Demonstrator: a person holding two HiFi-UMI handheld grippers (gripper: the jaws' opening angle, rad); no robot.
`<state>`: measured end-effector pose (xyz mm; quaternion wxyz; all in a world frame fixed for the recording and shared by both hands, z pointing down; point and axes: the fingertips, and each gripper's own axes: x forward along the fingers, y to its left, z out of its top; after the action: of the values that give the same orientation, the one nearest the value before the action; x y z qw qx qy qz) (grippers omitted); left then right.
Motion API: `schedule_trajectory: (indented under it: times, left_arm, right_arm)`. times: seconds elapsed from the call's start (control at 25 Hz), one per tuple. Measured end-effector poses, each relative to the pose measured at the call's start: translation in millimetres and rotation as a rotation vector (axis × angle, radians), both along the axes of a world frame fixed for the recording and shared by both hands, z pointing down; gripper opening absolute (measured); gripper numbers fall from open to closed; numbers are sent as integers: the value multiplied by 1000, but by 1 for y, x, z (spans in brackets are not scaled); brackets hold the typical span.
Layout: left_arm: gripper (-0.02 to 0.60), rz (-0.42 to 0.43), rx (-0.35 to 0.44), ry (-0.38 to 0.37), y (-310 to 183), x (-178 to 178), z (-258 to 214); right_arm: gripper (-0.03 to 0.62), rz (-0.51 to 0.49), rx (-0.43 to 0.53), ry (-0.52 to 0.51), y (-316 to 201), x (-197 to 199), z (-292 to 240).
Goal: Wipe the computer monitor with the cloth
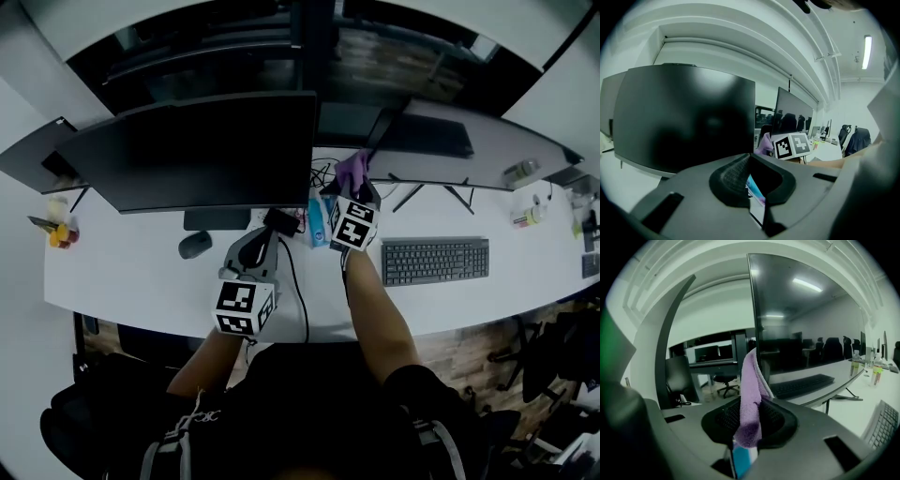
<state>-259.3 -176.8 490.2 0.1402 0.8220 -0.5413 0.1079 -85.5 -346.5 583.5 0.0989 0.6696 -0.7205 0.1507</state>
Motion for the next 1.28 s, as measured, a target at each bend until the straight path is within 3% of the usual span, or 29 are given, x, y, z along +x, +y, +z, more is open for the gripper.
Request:
schedule_trajectory:
  times: [0.52, 0.84, 1.28]
  left_arm:
    - [14, -19, -46, -36, -12, 23, 15]
    - [14, -35, -66, -65, -13, 48, 21]
    - [14, -98, -98, -114, 6, 68, 31]
  right_arm:
    - [101, -96, -163, -164, -5, 9, 65]
    - [101, -161, -149, -467, -8, 21, 79]
    - [97, -39, -139, -833, -11, 78, 96]
